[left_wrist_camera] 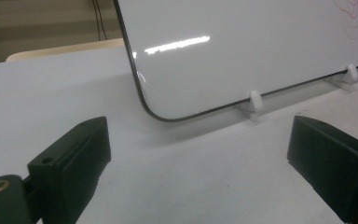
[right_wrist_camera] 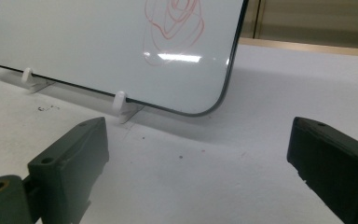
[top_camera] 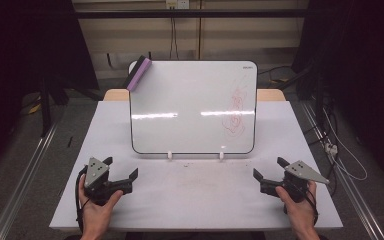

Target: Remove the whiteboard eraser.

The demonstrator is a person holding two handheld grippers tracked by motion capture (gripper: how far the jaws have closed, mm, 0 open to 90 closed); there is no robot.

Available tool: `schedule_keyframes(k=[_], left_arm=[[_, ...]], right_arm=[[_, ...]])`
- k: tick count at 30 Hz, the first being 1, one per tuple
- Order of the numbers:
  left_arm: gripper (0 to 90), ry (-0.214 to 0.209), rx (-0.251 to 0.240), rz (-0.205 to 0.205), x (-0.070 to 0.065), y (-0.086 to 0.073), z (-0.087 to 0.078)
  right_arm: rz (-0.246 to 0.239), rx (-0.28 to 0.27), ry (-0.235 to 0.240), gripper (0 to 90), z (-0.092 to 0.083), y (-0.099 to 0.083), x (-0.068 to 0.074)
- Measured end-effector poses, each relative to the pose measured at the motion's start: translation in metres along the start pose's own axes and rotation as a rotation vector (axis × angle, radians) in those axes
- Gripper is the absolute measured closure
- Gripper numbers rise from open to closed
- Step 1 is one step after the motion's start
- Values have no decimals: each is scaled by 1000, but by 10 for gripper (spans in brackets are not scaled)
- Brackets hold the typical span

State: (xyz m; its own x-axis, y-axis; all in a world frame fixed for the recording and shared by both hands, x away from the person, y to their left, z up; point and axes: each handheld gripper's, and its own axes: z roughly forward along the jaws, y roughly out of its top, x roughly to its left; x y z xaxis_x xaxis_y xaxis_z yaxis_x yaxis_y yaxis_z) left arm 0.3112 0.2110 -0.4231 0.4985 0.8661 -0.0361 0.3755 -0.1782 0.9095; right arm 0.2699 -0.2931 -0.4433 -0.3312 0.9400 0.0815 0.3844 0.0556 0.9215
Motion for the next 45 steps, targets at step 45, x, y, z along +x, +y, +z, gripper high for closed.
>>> schedule_keyframes(k=[45], left_arm=[[73,21,54,215,27,102,45]], right_arm=[[-9,45,37,66,8,0,0]])
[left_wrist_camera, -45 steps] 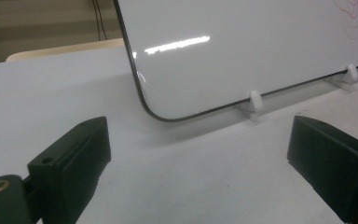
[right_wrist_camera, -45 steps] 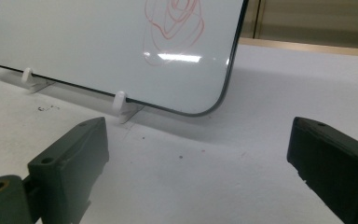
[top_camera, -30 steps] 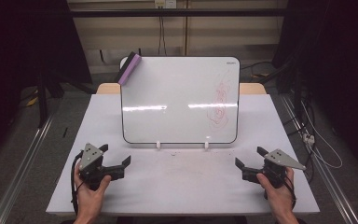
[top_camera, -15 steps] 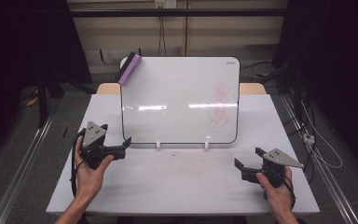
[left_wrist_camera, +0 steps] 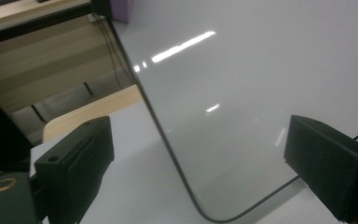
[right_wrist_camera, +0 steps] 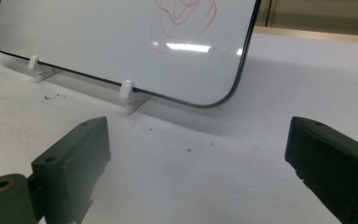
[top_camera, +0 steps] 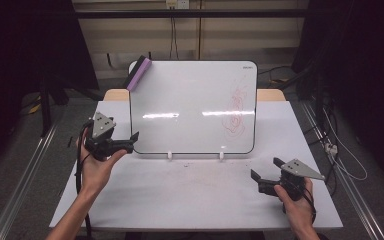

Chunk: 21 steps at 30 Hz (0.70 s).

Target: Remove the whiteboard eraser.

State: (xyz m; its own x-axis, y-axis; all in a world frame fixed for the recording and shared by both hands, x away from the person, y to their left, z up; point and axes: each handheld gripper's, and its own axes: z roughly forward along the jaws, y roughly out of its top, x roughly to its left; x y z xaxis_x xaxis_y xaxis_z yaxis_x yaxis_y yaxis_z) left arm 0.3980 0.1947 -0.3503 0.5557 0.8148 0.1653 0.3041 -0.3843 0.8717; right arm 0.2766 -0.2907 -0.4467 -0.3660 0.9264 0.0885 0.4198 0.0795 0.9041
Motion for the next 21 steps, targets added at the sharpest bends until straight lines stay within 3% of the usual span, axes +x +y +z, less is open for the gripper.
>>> schedule_keyframes(k=[3,6,19,21], left_arm=[[75,-16,-1,14,3,9,5],[69,-30,-31,-15,9,18,8],[79,15,-47,30,22,52,19],[79,10,-46,56,23,57,21]], right_arm=[[-3,-1,6,66,1,1,2],[-7,0,8,66,1,1,2],[-11,-5,8,64,1,1,2],[-6,-2,14,64,2,1,2]])
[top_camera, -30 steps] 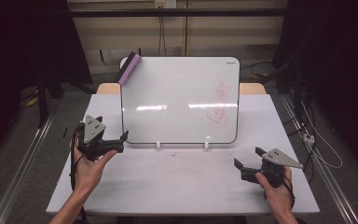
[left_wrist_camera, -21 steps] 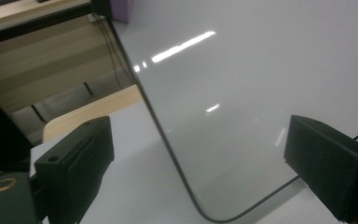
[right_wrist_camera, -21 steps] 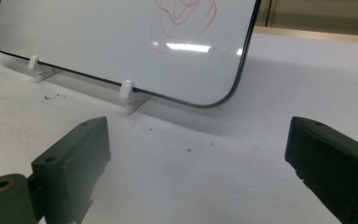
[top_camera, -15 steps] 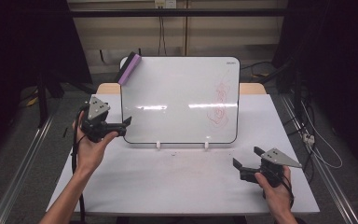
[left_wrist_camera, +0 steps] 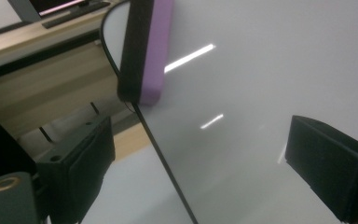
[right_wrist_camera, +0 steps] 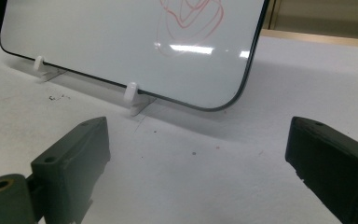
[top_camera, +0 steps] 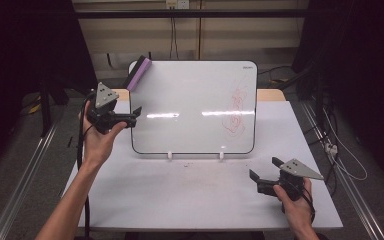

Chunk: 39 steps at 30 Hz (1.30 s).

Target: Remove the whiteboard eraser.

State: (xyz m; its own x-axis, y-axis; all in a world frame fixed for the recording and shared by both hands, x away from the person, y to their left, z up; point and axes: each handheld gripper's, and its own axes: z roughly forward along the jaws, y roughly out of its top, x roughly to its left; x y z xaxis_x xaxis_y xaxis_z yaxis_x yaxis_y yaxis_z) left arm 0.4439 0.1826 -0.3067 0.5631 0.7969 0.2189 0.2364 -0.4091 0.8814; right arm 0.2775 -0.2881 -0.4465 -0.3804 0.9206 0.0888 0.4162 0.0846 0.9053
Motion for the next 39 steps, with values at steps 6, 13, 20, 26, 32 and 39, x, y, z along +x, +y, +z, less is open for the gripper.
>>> schedule_keyframes(k=[6,13,20,26,32,39], left_arm=[[59,-1,2,52,2,14,5],[72,50,10,71,9,29,14],[163,95,28,104,11,38,25],[244,128,37,105,11,37,32],[343,142,51,87,20,38,42],[474,129,65,100,16,42,48]], right_arm=[[9,4,1,65,2,0,-2],[11,6,7,64,1,-1,-2],[12,13,6,65,3,-1,-1],[10,12,6,66,3,-1,-2],[6,17,8,71,3,-1,-1],[8,19,8,72,4,-2,-2]])
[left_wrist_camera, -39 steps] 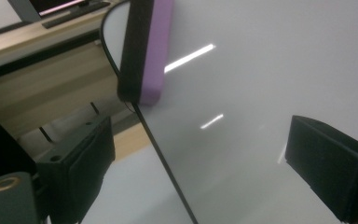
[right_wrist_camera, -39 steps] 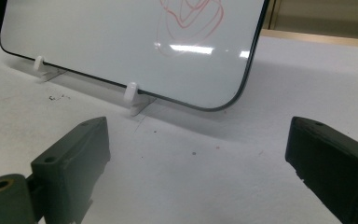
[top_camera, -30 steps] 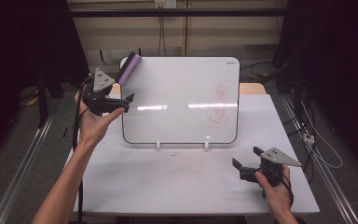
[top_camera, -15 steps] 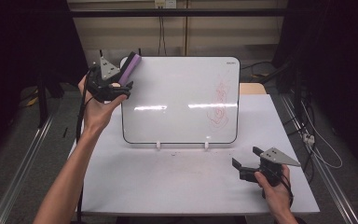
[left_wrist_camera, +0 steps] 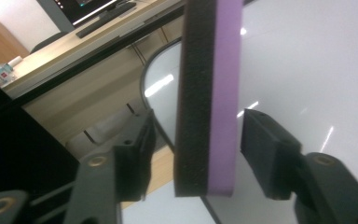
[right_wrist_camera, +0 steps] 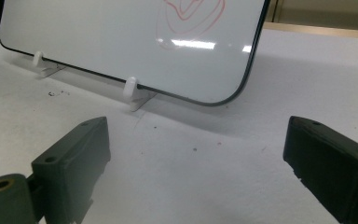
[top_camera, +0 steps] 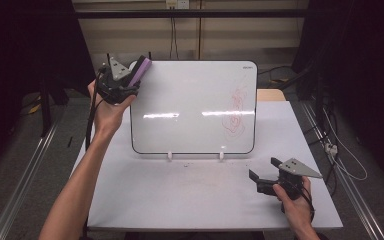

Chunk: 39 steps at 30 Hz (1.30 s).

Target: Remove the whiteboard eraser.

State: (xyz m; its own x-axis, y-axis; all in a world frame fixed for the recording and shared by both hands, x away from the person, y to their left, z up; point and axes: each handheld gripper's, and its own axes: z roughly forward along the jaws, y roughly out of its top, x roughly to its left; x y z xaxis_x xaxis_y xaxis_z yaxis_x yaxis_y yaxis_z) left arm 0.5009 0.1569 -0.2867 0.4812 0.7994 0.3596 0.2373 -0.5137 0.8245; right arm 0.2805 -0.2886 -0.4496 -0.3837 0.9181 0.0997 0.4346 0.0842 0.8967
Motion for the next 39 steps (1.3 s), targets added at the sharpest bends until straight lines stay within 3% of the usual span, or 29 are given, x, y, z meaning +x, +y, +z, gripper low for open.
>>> schedule_keyframes(k=[9,18,26,30,39], left_arm=[[623,33,29,21,-4,2,7],[638,47,37,50,-6,2,6],[641,47,39,40,-7,3,5],[642,37,9,19,-7,5,1],[642,7,-30,18,-11,11,-11]], right_arm=[[-2,-1,-4,72,0,0,0],[1,1,-2,72,0,0,0],[5,1,2,73,0,0,-1],[2,1,1,73,0,0,-1],[4,1,5,73,1,0,-1]])
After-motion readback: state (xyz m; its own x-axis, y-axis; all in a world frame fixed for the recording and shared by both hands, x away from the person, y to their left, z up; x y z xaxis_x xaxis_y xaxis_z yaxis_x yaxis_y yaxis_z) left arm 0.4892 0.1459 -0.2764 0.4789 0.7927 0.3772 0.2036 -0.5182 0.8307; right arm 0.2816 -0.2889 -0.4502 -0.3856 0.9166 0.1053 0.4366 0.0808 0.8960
